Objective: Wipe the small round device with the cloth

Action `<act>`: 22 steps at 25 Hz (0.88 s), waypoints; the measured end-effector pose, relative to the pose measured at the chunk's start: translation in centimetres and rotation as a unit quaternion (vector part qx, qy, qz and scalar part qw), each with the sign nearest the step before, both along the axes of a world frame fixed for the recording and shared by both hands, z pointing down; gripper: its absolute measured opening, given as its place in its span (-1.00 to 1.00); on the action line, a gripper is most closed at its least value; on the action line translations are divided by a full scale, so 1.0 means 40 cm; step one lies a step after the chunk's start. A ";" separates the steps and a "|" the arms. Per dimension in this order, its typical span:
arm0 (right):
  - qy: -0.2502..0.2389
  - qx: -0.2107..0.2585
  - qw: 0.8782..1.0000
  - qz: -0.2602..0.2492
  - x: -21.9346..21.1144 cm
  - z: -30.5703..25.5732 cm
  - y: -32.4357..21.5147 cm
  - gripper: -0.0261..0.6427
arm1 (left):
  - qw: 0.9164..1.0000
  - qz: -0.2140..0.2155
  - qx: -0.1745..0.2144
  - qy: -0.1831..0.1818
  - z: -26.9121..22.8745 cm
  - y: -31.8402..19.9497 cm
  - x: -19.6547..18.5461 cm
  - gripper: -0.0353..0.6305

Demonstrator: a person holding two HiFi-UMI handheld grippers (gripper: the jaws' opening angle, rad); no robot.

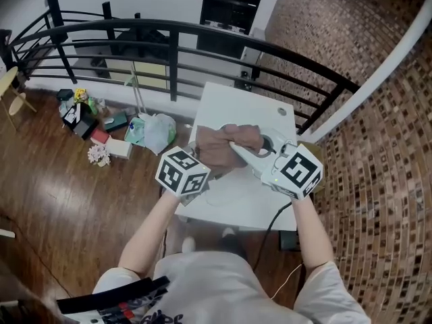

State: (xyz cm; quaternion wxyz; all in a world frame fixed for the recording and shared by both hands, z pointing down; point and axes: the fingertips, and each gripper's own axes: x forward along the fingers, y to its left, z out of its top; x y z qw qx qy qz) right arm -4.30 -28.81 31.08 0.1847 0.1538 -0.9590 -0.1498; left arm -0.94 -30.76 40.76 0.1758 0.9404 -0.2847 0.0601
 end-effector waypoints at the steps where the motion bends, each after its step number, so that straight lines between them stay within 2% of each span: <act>1: -0.017 0.000 1.000 0.008 0.004 -0.016 -0.013 -0.85 | 1.000 0.005 0.004 0.004 -0.003 0.006 0.003 0.12; 5: -0.075 -0.024 0.996 0.051 0.046 -0.055 -0.085 -0.85 | 0.998 0.029 0.021 0.042 -0.026 0.033 0.024 0.12; 10: -0.120 -0.085 0.985 0.095 0.098 -0.039 -0.136 -0.85 | 0.991 0.062 0.029 0.111 -0.063 0.059 0.042 0.12; 13: -0.131 -0.111 0.977 0.125 0.130 0.003 -0.171 -0.85 | 0.979 0.091 0.035 0.179 -0.108 0.078 0.038 0.12; 16: -0.170 -0.165 0.962 0.138 0.163 0.019 -0.209 -0.85 | 0.961 0.132 0.036 0.242 -0.156 0.107 0.033 0.12; 18: -0.191 -0.224 0.951 0.097 0.150 0.011 -0.212 -0.85 | 0.947 0.174 0.038 0.266 -0.183 0.135 0.030 0.12; 20: -0.200 -0.301 0.932 0.010 0.110 -0.003 -0.188 -0.85 | 0.936 0.208 0.042 0.280 -0.193 0.159 0.026 0.12; 22: -0.179 -0.364 0.910 -0.081 0.071 -0.010 -0.145 -0.85 | 0.930 0.232 0.043 0.282 -0.192 0.175 0.026 0.12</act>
